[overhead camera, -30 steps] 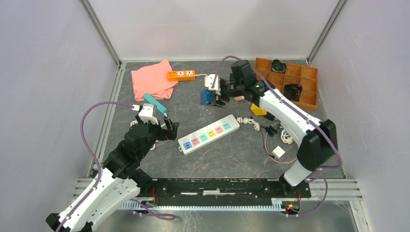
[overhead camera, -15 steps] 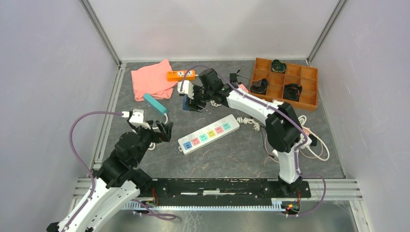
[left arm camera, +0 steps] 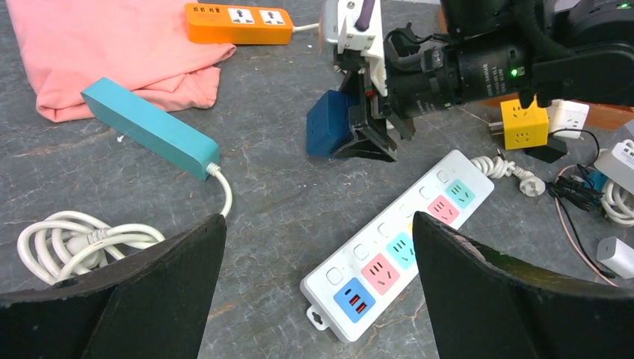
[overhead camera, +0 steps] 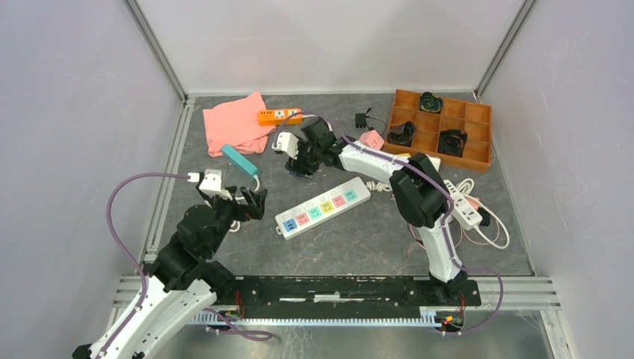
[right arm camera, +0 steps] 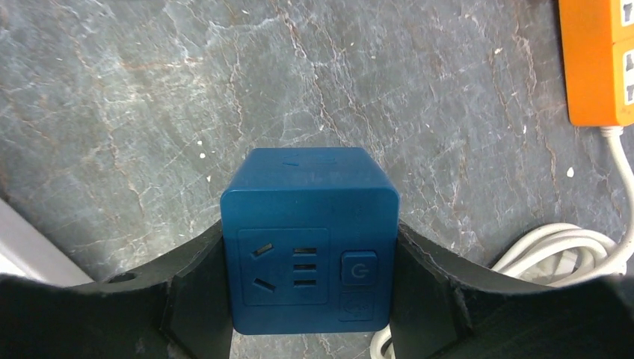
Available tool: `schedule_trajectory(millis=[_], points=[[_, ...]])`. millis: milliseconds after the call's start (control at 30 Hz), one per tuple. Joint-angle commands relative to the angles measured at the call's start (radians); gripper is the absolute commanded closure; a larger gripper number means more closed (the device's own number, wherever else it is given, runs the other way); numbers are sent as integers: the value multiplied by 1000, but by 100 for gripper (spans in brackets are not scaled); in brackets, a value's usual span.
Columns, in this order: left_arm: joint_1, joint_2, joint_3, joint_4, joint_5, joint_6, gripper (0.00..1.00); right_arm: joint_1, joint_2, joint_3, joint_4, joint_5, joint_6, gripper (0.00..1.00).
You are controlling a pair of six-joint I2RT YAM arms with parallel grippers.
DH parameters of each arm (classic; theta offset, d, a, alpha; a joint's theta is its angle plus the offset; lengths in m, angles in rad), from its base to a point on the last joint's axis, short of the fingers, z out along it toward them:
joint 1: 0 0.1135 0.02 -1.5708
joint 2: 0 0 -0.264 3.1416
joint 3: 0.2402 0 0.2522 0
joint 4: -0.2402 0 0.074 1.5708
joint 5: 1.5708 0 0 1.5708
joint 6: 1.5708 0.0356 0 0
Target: Pull the plug off the socket
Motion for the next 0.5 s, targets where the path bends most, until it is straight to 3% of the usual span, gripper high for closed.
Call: schedule_trajectory(millis=[0,167,367,467], points=[[4,-9,-5,34,-23,33,0,11,25,60,66,62,7,75],[4,-16,-5,35,-26,33,0,16,32,46,66,72,6,60],[4,-18,-5,34,-30,32,0,15,6,40,50,-3,12,17],[4,-21,-4,33,-34,33,0,16,-27,42,44,-62,39,5]])
